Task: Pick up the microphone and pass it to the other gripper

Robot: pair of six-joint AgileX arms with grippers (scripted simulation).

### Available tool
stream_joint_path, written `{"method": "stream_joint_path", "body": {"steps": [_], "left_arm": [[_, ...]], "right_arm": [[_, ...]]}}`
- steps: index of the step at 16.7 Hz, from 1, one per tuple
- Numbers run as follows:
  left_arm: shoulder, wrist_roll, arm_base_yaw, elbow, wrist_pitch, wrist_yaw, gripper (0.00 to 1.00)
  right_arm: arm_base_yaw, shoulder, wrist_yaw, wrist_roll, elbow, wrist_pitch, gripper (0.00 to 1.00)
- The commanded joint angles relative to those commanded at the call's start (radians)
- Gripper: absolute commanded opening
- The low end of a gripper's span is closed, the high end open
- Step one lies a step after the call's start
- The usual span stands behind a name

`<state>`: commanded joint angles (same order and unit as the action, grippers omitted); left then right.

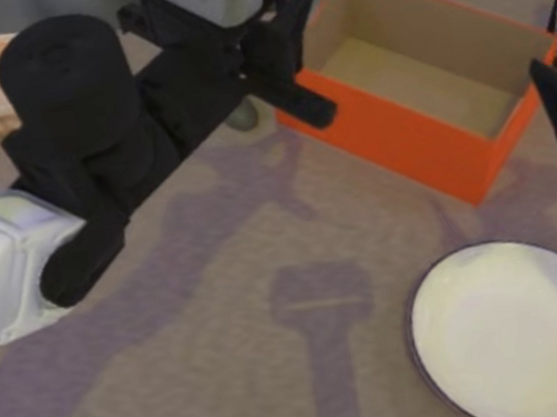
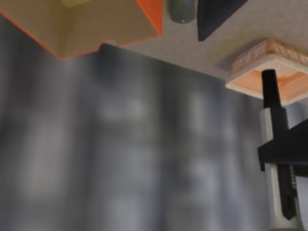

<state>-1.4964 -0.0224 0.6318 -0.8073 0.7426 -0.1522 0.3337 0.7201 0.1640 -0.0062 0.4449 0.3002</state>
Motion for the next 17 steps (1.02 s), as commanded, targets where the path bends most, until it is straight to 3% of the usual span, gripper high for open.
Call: {"method": "stream_joint_path", "body": {"steps": [4, 8, 17], "left_arm": [[0.000, 0.000, 0.000, 0.000, 0.000, 0.000, 0.00], [0.000, 0.000, 0.000, 0.000, 0.000, 0.000, 0.00], [0.000, 0.000, 0.000, 0.000, 0.000, 0.000, 0.00]], "right_arm": [[0.126, 0.291, 0.062, -0.005, 0.175, 0.121, 1.00], [0.204, 0.455, 0.100, -0.009, 0.274, 0.185, 1.00], [0.224, 0.518, 0.097, -0.009, 0.322, 0.201, 1.00]]}}
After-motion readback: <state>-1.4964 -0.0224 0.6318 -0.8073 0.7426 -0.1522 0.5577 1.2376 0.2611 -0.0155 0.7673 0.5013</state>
